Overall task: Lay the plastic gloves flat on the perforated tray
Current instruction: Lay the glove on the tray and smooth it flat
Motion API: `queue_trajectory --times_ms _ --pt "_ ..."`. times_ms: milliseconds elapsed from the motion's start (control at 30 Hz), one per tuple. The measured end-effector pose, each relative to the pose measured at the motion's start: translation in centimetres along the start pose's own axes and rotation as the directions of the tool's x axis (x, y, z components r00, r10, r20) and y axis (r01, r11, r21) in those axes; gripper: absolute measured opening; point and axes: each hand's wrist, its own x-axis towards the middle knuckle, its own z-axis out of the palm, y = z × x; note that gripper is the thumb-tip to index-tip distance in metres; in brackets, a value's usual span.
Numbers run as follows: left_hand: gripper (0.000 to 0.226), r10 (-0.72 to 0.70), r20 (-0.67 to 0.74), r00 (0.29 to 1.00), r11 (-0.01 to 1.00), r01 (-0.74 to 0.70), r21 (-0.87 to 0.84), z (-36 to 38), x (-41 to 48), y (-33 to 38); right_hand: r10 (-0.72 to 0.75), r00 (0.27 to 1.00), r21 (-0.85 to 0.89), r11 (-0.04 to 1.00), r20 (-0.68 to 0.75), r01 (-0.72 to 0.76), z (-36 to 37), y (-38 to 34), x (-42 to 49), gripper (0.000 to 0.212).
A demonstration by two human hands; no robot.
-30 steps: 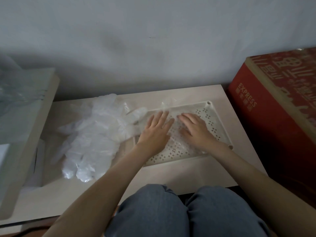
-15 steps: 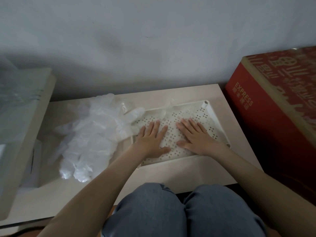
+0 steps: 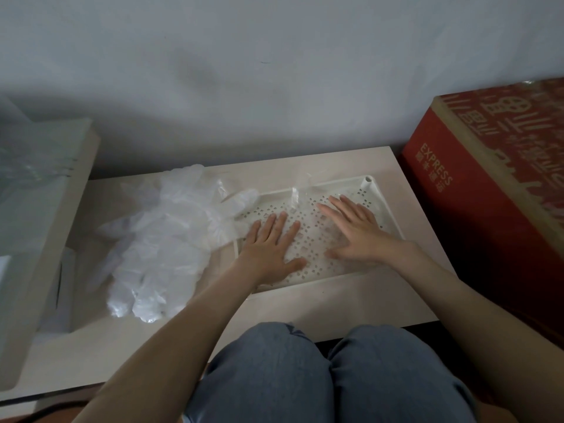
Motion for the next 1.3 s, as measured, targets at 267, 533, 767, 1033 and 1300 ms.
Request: queue_trajectory --times_ms 267,533,767,1033,1300 --pt "0.082 -0.029 -0.037 0.999 1.0 0.029 -0.002 0.1 0.2 -0.1 0.218 0.962 0.148 0.97 -0.161 -0.195 0.4 2.5 -2.4 0.071" --pt "0.081 -0.036 -0.014 0.999 0.999 0.036 -0.003 -0.1 0.3 0.1 0.346 0.938 0.237 0.911 0.013 -0.339 -0.4 0.7 -3.4 0.046" --pt "0.081 -0.044 0.011 0.999 0.999 0.044 -0.016 -0.3 0.2 0.2 0.251 0.967 0.42 0.874 0.039 -0.244 0.3 0.8 -3.9 0.017" --pt "0.085 -0.042 0.043 0.998 0.998 0.044 -0.039 -0.5 -0.2 0.4 0.303 0.95 0.701 0.663 0.071 -0.264 -0.8 1.1 -4.7 0.012" --pt "0.088 -0.019 0.112 0.994 0.997 0.028 -0.078 -1.0 -0.2 0.2 0.47 0.883 0.38 0.814 0.012 -0.439 -2.0 2.2 -4.8 0.016"
